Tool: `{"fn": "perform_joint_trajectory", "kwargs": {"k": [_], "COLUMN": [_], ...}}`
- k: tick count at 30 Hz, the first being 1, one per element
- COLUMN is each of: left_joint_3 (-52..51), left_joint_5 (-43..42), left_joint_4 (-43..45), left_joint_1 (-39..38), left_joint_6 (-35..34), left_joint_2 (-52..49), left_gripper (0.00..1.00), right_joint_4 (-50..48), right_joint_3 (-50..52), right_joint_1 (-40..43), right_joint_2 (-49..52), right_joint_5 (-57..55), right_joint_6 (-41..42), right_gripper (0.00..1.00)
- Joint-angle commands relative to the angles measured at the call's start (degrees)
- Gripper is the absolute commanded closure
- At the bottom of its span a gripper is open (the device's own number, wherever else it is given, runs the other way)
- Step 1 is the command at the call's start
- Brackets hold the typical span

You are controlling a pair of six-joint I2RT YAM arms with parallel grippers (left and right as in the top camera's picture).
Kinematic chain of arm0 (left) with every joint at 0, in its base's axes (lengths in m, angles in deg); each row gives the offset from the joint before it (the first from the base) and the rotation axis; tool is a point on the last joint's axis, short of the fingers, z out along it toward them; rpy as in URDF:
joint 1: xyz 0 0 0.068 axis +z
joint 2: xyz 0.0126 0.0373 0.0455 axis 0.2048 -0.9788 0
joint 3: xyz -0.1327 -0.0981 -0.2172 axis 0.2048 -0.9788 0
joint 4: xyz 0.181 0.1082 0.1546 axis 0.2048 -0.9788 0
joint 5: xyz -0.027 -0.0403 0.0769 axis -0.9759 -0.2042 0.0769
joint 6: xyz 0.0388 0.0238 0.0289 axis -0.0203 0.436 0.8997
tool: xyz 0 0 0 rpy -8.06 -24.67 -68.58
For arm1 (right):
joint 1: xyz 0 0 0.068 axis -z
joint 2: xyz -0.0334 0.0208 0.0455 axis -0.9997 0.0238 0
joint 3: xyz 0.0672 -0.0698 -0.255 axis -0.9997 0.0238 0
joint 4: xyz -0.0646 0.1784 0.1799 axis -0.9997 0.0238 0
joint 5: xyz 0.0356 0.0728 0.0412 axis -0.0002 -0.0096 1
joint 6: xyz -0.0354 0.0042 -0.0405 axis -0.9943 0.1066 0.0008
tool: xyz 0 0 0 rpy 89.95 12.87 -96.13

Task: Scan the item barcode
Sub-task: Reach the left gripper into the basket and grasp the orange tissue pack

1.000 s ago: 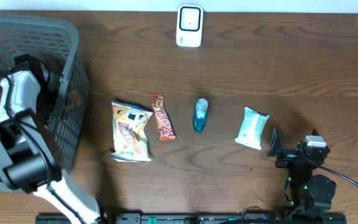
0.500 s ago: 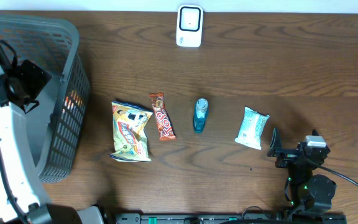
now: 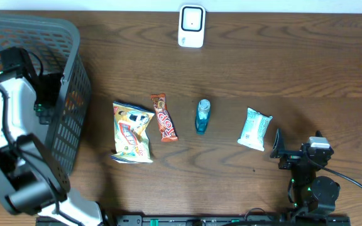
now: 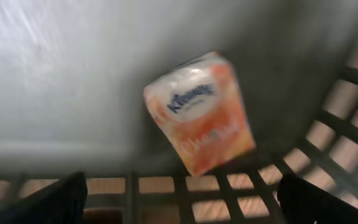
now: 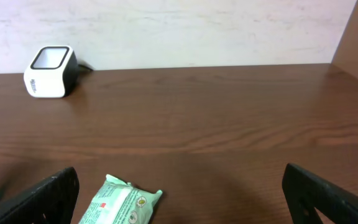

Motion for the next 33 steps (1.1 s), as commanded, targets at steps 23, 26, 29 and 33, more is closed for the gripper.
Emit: {"fn": "perform_joint_trajectory", "kwargs": {"k": [23, 26, 29, 33], "left_joint_3": [-0.24, 0.04, 0.44, 0.44], "left_joint_5": [-4.15, -4.07, -3.96, -3.93], "left_joint_4": [1.31, 1.64, 3.78, 6.84], "left_joint_1": [2.01, 4.02, 6.36, 8.5], "left_joint_6": [14.12, 16.52, 20.87, 24.04], "left_joint_2": [-4.85, -0.74, 5.62, 15.21], "left_gripper": [0.93, 0.93, 0.93, 0.93], "right_joint_4": [0.02, 0.02, 0.02, 0.02], "right_joint_3": [0.17, 0.17, 0.17, 0.17], "right_joint_1": [-0.44, -0.44, -0.44, -0.44], "right_joint_2": [-0.31, -0.31, -0.31, -0.31], "right_joint_5": [0.11, 0.11, 0.11, 0.11], "right_joint_6": [-0.63, -0.63, -0.63, -0.63], "right_gripper": [0.01, 0.01, 0.01, 0.01]}}
